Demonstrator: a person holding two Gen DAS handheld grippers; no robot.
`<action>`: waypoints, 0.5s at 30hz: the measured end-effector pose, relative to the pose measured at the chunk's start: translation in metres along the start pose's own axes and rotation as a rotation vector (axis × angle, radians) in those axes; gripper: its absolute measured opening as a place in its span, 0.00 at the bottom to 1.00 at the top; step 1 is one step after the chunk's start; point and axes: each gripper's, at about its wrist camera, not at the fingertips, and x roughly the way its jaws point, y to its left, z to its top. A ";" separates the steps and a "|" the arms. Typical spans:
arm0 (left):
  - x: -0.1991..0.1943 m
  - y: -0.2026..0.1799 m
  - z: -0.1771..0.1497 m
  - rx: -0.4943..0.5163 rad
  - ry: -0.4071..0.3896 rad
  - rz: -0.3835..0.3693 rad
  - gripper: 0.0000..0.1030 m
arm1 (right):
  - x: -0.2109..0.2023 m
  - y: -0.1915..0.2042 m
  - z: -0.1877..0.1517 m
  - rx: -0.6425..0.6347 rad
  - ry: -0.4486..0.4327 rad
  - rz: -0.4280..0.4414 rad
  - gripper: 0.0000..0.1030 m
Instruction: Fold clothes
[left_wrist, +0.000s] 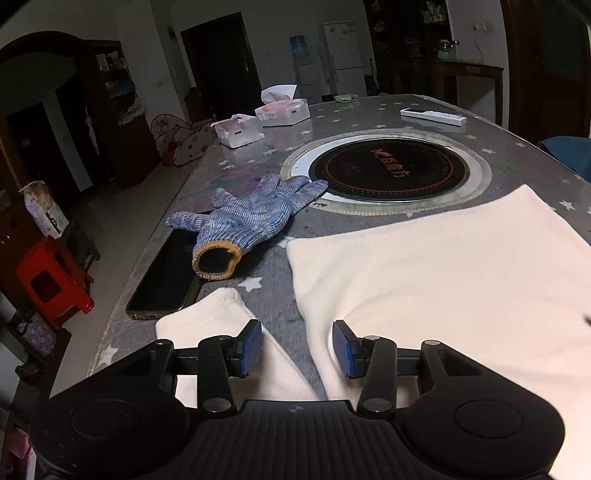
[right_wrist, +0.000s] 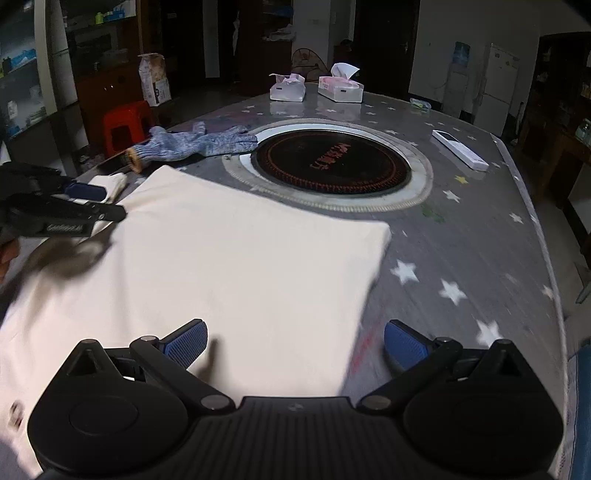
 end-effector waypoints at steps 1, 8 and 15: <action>-0.006 -0.001 -0.002 -0.003 -0.006 -0.006 0.45 | -0.007 0.000 -0.005 0.002 0.000 0.001 1.00; -0.062 -0.036 -0.014 0.045 -0.076 -0.165 0.45 | -0.056 0.016 -0.050 -0.082 -0.007 -0.039 1.00; -0.098 -0.093 -0.042 0.150 -0.083 -0.353 0.45 | -0.077 0.036 -0.087 -0.142 0.002 -0.059 1.00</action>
